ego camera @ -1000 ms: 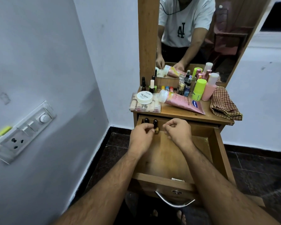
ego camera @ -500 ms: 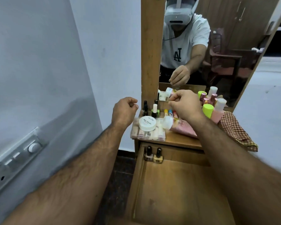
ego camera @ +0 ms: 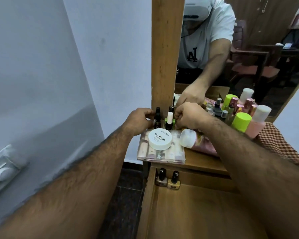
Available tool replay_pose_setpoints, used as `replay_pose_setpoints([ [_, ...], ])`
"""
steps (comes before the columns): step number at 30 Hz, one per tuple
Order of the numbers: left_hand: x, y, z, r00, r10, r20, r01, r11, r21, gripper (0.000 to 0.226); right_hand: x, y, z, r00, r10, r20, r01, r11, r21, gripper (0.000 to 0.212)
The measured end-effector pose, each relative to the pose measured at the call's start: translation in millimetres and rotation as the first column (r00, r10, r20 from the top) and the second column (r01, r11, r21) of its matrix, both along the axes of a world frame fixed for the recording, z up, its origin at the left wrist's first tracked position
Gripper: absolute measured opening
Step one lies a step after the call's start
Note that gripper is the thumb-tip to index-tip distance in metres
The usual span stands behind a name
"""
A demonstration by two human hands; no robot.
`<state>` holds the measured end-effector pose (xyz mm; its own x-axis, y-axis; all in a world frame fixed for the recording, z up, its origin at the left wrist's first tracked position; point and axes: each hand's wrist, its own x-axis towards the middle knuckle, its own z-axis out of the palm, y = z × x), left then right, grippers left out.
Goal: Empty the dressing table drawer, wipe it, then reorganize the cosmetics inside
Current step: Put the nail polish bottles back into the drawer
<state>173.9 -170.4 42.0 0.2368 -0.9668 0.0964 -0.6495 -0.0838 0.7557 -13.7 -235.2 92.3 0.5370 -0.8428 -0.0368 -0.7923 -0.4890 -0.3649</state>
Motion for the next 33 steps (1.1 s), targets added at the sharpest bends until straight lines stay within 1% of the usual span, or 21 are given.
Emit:
replay_pose_setpoints([
  [3, 5.9, -1.7, -6.8, 0.998, -0.055, -0.034, 0.055, 0.998, -0.008, 0.033, 4.6, -2.4, -5.3, 0.998, 0.047, -0.031, -0.048, 0.998, -0.036, 0.024],
  [6, 7.9, -1.3, -9.4, 0.992, -0.096, -0.079, 0.094, 0.995, -0.029, 0.034, 4.0, -5.5, -7.5, 0.998, 0.059, -0.001, -0.059, 0.998, -0.017, 0.03],
  [12, 2.8, 2.5, -6.9, 0.991, -0.088, -0.096, 0.085, 0.996, -0.037, 0.033, 1.3, -7.6, -10.6, 0.997, 0.036, 0.072, -0.038, 0.999, 0.031, 0.023],
  [16, 6.1, 5.9, -8.2, 0.995, -0.031, -0.093, 0.025, 0.998, -0.062, 0.026, -0.4, -6.7, -8.9, 0.995, 0.005, 0.102, -0.008, 1.0, 0.029, 0.021],
  [19, 5.4, 9.6, -1.5, 0.995, 0.048, -0.09, -0.06, 0.989, -0.136, 0.024, -3.8, -6.4, -5.3, 0.988, -0.051, 0.147, 0.049, 0.999, 0.013, 0.017],
  [22, 0.7, 14.5, 12.1, 0.987, 0.116, -0.107, -0.136, 0.968, -0.212, 0.029, -9.2, -1.1, 5.8, 0.98, -0.071, 0.186, 0.079, 0.996, -0.036, 0.016],
  [25, -4.8, 21.5, 28.0, 0.975, 0.171, -0.145, -0.206, 0.938, -0.278, 0.028, -16.9, 9.2, 23.2, 0.967, -0.078, 0.24, 0.105, 0.99, -0.1, 0.014],
  [29, -16.4, 38.4, 51.5, 0.953, 0.184, -0.242, -0.265, 0.893, -0.364, 0.024, -31.3, 25.2, 48.2, 0.947, -0.072, 0.313, 0.136, 0.973, -0.187, 0.012],
  [33, -34.4, 63.1, 73.1, 0.956, 0.194, -0.221, -0.27, 0.878, -0.395, 0.023, -54.4, 49.7, 74.0, 0.917, -0.041, 0.397, 0.143, 0.962, -0.232, 0.017],
])
